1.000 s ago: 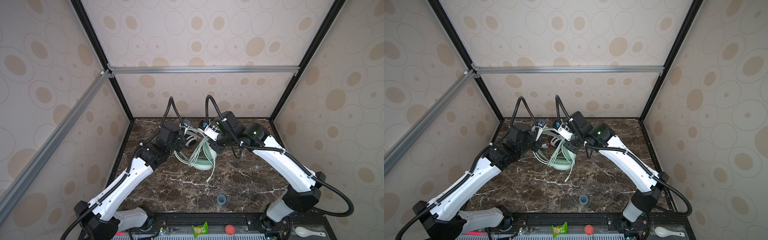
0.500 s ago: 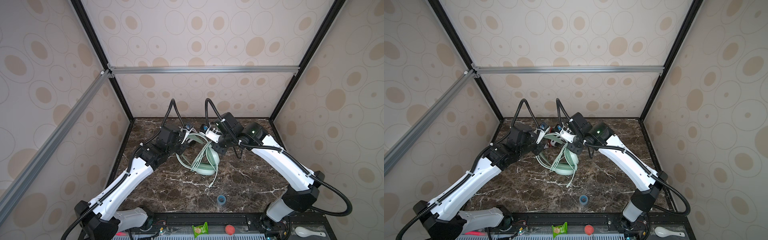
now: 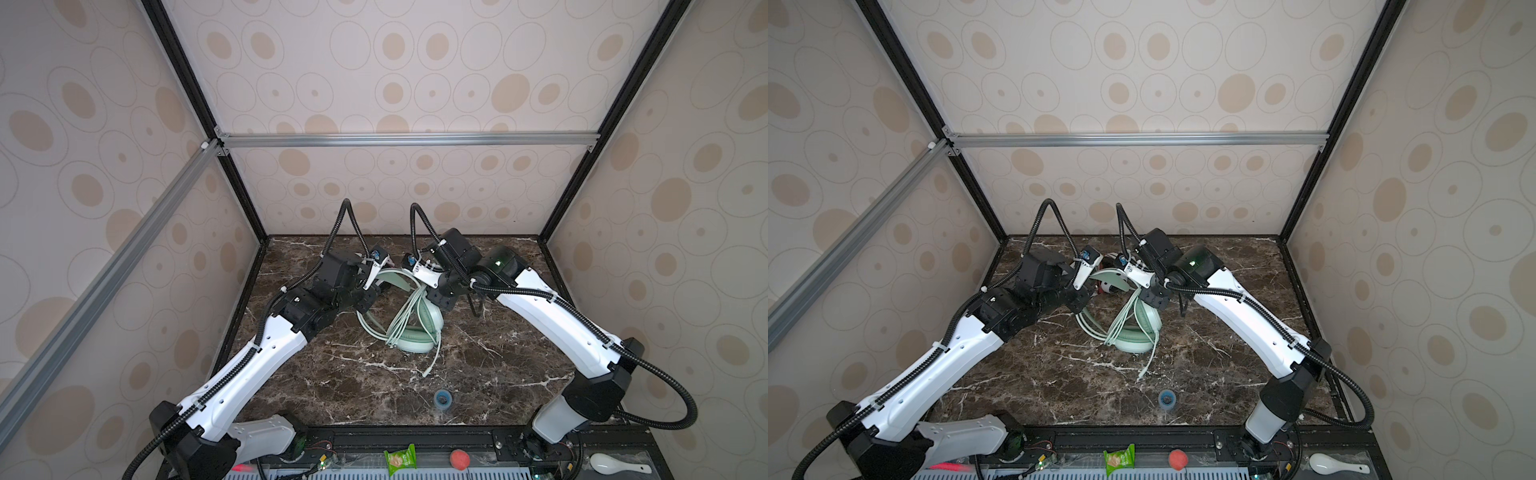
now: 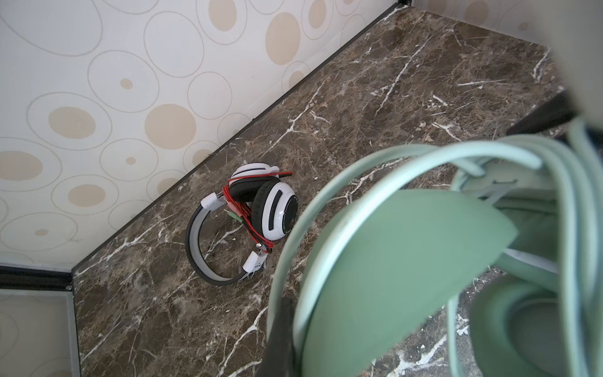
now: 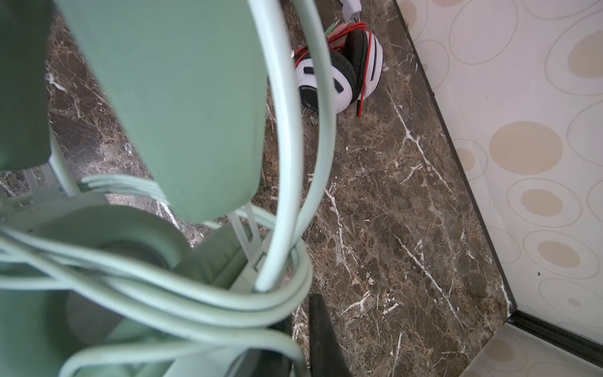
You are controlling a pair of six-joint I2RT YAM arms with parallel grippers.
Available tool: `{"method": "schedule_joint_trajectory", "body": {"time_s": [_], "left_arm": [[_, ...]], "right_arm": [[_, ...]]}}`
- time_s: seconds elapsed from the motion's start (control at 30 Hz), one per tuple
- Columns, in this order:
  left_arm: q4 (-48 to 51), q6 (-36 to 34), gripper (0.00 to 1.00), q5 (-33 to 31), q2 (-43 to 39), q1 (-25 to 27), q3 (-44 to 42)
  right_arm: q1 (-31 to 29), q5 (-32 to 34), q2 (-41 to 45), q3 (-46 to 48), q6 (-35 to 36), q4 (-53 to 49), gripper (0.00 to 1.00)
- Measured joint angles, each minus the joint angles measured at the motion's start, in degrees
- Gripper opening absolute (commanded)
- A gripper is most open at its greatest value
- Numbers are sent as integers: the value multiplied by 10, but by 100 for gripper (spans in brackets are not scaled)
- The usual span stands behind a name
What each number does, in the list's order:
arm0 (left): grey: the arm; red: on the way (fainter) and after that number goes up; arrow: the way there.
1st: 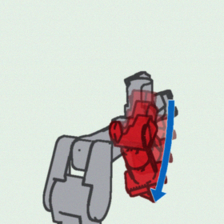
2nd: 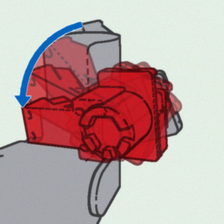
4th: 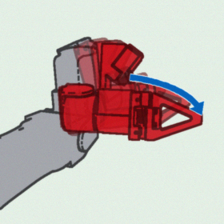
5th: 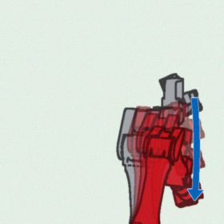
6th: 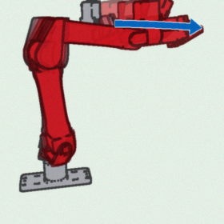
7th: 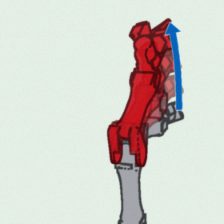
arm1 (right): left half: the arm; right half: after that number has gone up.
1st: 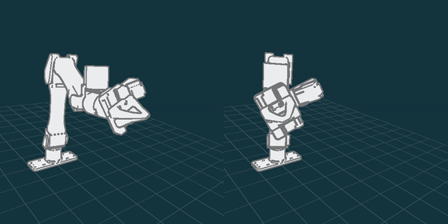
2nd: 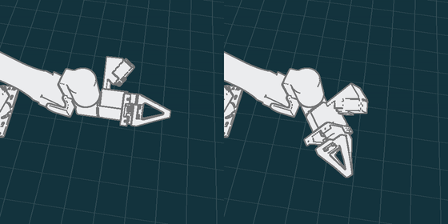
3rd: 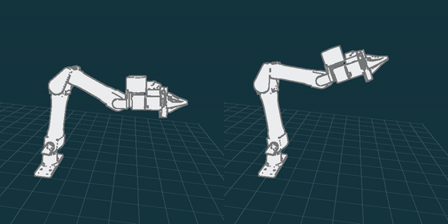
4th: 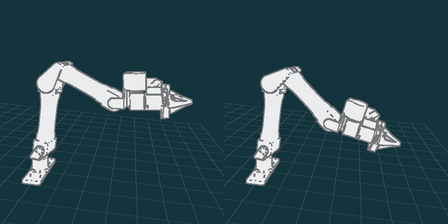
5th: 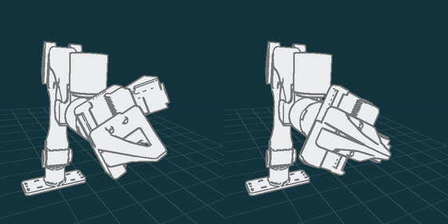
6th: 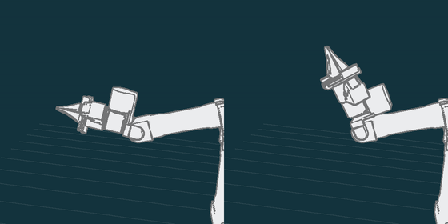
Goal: Wrap the headphones
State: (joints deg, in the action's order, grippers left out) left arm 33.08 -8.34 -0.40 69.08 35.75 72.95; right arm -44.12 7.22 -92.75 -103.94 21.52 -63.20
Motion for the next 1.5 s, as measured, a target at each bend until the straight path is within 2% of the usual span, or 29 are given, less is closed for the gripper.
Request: {"method": "schedule_joint_trajectory", "body": {"time_s": [0.3, 0.5, 0.83, 1.23, 1.5], "left_arm": [[5, 0, 0, 21, 0, 1, 0], [4, 6, 0, 29, 1, 1, 1], [4, 10, 0, 35, 1, 1, 4], [5, 10, 0, 48, 1, 2, 7], [10, 10, 0, 48, 1, 2, 7]], "right_arm": [[18, -32, 46, 82, -2, 59, 4], [25, -45, 56, 96, -4, 75, 15], [36, -39, 59, 118, -13, 90, 27], [54, -29, 80, 165, -31, 115, 53], [70, -28, 105, 191, -41, 132, 62]]}}
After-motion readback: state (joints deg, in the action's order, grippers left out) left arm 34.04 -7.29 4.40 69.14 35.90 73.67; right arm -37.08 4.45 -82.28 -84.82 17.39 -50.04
